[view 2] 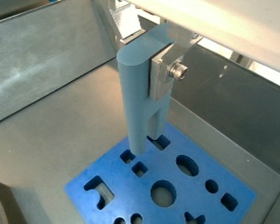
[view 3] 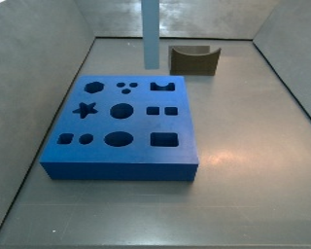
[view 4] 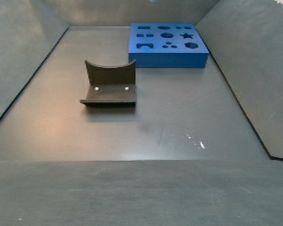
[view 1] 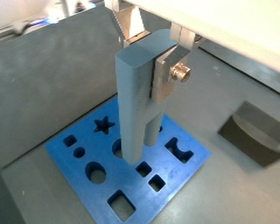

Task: Insert the square-circle object.

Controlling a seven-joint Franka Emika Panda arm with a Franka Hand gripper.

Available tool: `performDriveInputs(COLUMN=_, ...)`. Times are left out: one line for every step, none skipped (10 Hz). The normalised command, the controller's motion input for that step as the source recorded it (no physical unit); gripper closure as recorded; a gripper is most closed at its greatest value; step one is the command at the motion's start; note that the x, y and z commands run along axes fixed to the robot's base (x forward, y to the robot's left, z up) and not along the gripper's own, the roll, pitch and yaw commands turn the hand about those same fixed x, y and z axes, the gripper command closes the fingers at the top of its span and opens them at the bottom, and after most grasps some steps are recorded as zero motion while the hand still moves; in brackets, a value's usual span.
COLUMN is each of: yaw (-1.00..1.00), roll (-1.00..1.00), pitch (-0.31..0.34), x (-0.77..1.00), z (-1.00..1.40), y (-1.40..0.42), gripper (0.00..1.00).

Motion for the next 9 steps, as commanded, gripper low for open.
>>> performDriveInputs(yaw=-1.0, roll=-0.01, pitch=-0.039, x=0.0, z=0.0, y=0.0, gripper=1.0)
performDriveInputs(yaw=-1.0, roll=-0.04, pitch=-0.06, x=0.0, z=-0.07, y=0.0, gripper=1.0)
performDriveInputs(yaw=-0.88, roll=-0.06, pitch=-0.073, x=-0.05, z=-0.11, y=-0.16, gripper=1.0)
performDriveInputs(yaw=-0.68, roll=-0.06, pitch=-0.09, x=-0.21, z=-0.13, y=-0.31, gripper=1.0)
performDriveInputs(yaw=-0.57, roll=-0.07, pitch=-0.103, x=-0.3, z=-0.14, y=-0.39, gripper=1.0)
performDriveInputs(yaw=-0.51, roll=-0.07, pitch=-0.107, x=-0.35, z=-0.14, y=-0.44, gripper=1.0)
performDriveInputs(yaw=-0.42, roll=-0.05, pitch=-0.091, x=-0.44, z=-0.1, y=-0.48, gripper=1.0)
performDriveInputs(yaw=-0.24, roll=-0.03, pitch=-0.073, x=-0.71, z=-0.12, y=-0.48, gripper=1.0)
performDriveInputs(yaw=-0.26, roll=0.0, pitch=-0.049, x=-0.81, z=-0.03, y=-0.32, gripper=1.0)
